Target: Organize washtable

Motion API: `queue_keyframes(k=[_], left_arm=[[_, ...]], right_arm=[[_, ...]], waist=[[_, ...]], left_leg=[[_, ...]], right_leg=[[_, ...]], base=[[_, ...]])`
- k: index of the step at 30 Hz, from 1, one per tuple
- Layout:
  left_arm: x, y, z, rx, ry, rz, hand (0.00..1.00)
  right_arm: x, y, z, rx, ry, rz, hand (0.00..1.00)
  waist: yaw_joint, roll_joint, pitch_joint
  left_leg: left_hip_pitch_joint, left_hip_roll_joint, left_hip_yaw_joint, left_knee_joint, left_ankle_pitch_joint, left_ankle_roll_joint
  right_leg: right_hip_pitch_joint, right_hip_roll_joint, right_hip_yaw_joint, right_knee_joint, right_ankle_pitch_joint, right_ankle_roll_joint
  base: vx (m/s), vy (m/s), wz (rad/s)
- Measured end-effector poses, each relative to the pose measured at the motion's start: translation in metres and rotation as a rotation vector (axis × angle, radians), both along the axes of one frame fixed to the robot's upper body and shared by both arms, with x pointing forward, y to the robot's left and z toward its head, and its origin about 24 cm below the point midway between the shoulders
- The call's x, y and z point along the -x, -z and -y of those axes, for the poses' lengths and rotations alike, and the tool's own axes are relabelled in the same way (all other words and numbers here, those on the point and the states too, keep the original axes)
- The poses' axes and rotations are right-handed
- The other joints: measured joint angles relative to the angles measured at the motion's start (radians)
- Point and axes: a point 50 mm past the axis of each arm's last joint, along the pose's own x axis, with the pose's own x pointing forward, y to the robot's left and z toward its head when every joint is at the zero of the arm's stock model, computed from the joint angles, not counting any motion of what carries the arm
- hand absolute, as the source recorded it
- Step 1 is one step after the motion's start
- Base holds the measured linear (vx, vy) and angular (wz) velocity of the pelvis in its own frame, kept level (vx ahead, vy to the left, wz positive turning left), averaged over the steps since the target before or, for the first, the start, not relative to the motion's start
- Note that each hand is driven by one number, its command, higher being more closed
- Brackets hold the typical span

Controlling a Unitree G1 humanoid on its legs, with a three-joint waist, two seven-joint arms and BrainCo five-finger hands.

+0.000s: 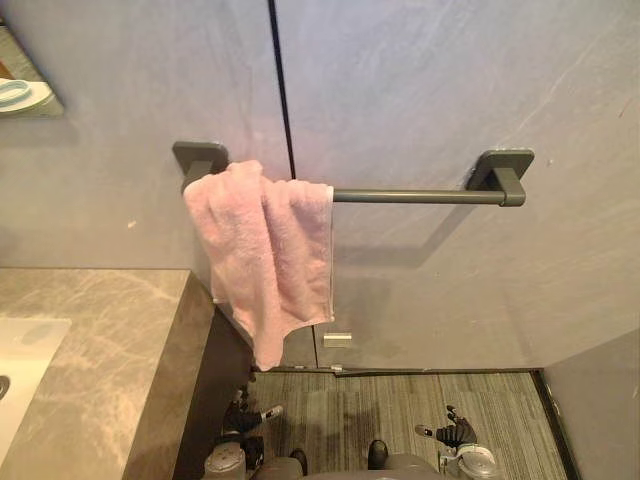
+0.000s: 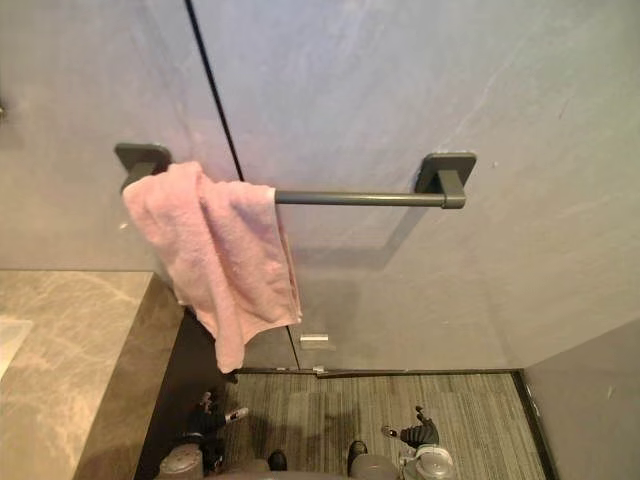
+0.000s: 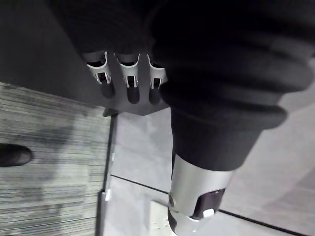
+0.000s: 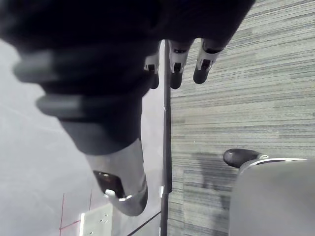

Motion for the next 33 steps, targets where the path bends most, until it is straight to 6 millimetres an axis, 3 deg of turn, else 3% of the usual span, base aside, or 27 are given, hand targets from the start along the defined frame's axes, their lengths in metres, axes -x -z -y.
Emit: queue_keyframes(k=[5, 11, 13, 26, 33], left_arm=[[-0.019, -0.038, -0.004, 0.000, -0.012, 0.233, 0.00], [-0.026, -0.065, -0.004, 0.018, -0.031, 0.376, 0.00], [-0.028, -0.079, -0.007, 0.023, -0.057, 0.441, 0.00], [-0.043, -0.148, -0.017, -0.001, -0.071, 0.776, 0.00], [-0.052, -0.161, -0.022, -0.039, -0.030, 0.827, 0.00]], right_arm=[[-0.003, -0.008, 0.004, 0.017, -0.001, 0.056, 0.00], [0.008, -0.006, 0.004, 0.017, 0.002, 0.039, 0.00], [0.007, -0.008, 0.005, 0.022, -0.002, 0.051, 0.00], [-0.002, -0.011, 0.003, 0.023, -0.017, 0.075, 0.00], [0.005, -0.006, 0.005, 0.026, -0.031, 0.033, 0.00]], waist=[[0.005, 0.003, -0.005], [0.008, 0.008, -0.026], [0.023, 0.007, -0.036], [0.024, 0.012, -0.078], [0.021, 0.012, -0.079]], left_leg=[[-0.006, 0.002, -0.007, -0.010, -0.001, -0.008], [-0.012, 0.005, -0.031, -0.010, -0.001, -0.010], [-0.011, 0.008, -0.032, -0.010, 0.004, -0.016], [0.018, 0.012, -0.052, -0.014, 0.007, -0.011], [0.023, 0.016, -0.052, -0.014, 0.007, -0.012]], right_leg=[[-0.001, -0.003, -0.001, -0.002, 0.001, 0.000], [0.003, 0.000, -0.022, -0.002, -0.005, -0.003], [0.005, 0.002, -0.028, 0.003, -0.008, 0.001], [0.039, 0.002, -0.055, 0.011, -0.029, -0.003], [0.046, 0.009, -0.052, 0.001, -0.024, -0.009]], base=[[-0.11, -0.006, 0.00], [-0.01, -0.020, 0.10], [0.04, -0.013, 0.08], [0.03, -0.001, 0.07], [-0.03, -0.004, -0.01]])
